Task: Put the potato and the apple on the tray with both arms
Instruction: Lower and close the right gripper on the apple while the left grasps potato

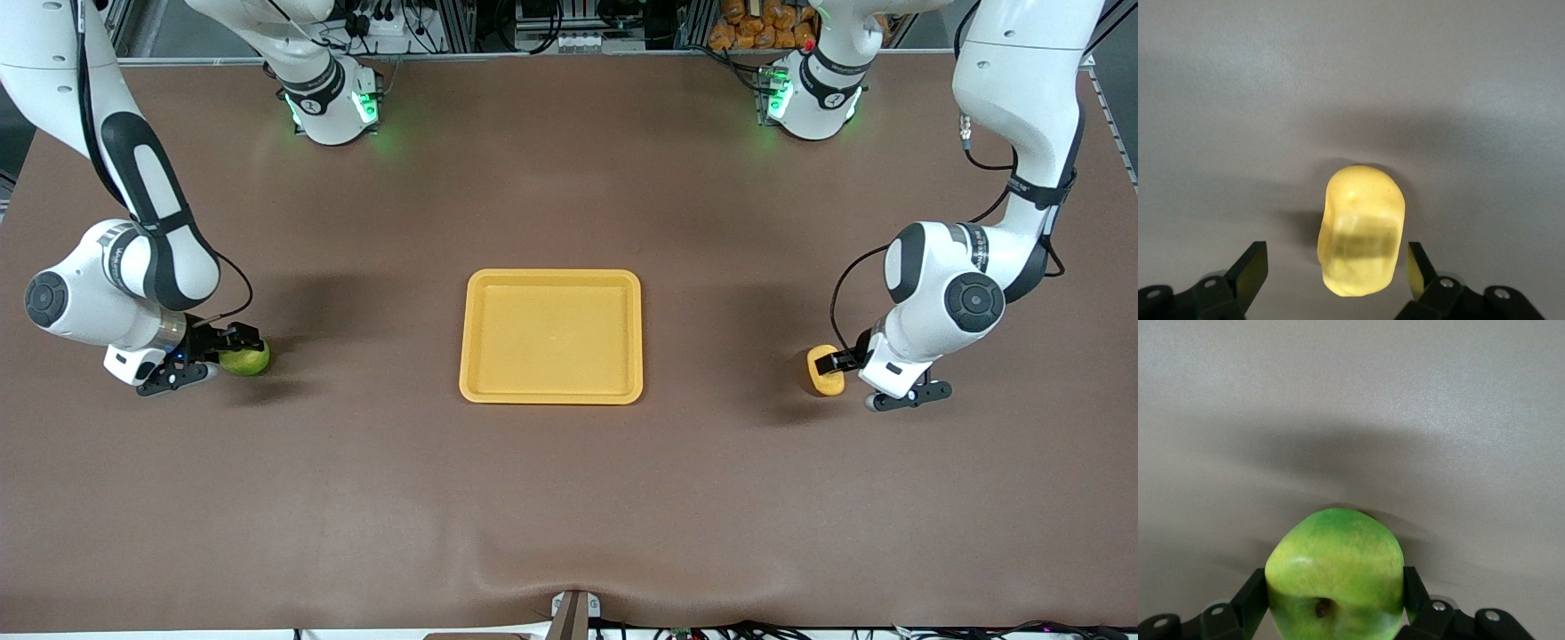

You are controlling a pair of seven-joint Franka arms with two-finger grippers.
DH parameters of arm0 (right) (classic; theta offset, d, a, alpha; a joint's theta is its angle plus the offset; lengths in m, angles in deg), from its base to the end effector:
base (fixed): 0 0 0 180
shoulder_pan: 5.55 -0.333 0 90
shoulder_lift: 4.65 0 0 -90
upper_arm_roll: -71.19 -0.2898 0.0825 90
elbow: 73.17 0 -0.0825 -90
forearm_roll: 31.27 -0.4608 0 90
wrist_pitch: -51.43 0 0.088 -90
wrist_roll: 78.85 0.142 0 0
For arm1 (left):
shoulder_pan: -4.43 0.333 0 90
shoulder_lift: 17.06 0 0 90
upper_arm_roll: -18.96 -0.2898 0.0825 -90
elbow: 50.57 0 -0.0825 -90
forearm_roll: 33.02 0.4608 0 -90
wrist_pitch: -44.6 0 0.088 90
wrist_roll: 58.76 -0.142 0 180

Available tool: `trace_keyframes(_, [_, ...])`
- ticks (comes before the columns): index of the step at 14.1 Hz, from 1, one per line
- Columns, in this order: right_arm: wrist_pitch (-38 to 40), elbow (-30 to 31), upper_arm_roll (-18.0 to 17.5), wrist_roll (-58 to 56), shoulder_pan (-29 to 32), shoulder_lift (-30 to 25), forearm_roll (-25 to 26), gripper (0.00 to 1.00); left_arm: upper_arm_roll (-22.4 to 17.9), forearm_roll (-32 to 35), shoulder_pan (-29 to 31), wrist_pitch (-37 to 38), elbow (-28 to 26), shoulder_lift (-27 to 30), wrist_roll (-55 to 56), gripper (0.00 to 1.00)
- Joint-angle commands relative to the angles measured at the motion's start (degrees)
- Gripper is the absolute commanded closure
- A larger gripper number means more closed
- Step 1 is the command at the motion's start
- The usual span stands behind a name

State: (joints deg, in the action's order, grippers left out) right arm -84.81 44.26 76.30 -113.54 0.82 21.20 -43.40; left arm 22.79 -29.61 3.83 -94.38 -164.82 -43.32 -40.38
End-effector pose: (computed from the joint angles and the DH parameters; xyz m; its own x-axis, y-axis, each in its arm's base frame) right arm 0.6015 -0.1189 0.0874 0.9667 0.2505 -0.0525 0.2410 -0.9599 -0.1432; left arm 0.6414 -0.0503 0.1096 0.9789 0.2033 -0.0214 0.2030 -0.9791 -0.0159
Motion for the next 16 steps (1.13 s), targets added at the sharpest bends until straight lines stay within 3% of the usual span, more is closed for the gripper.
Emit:
trace_keyframes(1, [-0.2,0.6,-0.5,-1.3,0.6,-0.3,-1.1,1.00,0.6,-2.0,0.4,-2.0,0.2,-0.7,1.1,0.10])
trace_keyframes(5, [-0.2,-2.2,-0.5,-7.9,0.7,-1.1,-1.1,1.00,0.6,-2.1,-0.3,-5.3,0.3,-3.0,1.1,0.16])
trace_keyframes(7, [-0.2,-4.0,-0.5,-12.2,0.7,-1.0,-1.1,1.00,0.6,-2.1,-0.2,-6.1,0.3,-3.6,1.1,0.31])
trace_keyframes(10, [0.3,-6.6,-0.5,-13.0,-0.6,-1.0,-1.1,1.00,0.6,-2.0,-0.4,-6.1,0.3,-3.6,1.0,0.68])
trace_keyframes(11, [1.7,-8.2,-0.5,-13.0,-1.3,-1.0,-1.1,1.00,0.6,-2.0,-0.5,-6.0,0.3,-3.6,0.6,0.75])
trace_keyframes(14, [9.9,-15.2,-0.5,-12.5,-2.5,-0.7,-1.1,1.00,0.7,-2.0,-1.7,-6.0,0.4,-3.5,0.2,0.84])
trace_keyframes(16, [13.4,-19.2,-0.5,-11.2,-4.9,-0.2,-1.1,1.00,0.7,-2.0,-2.3,-5.7,0.4,-2.9,0.0,0.95])
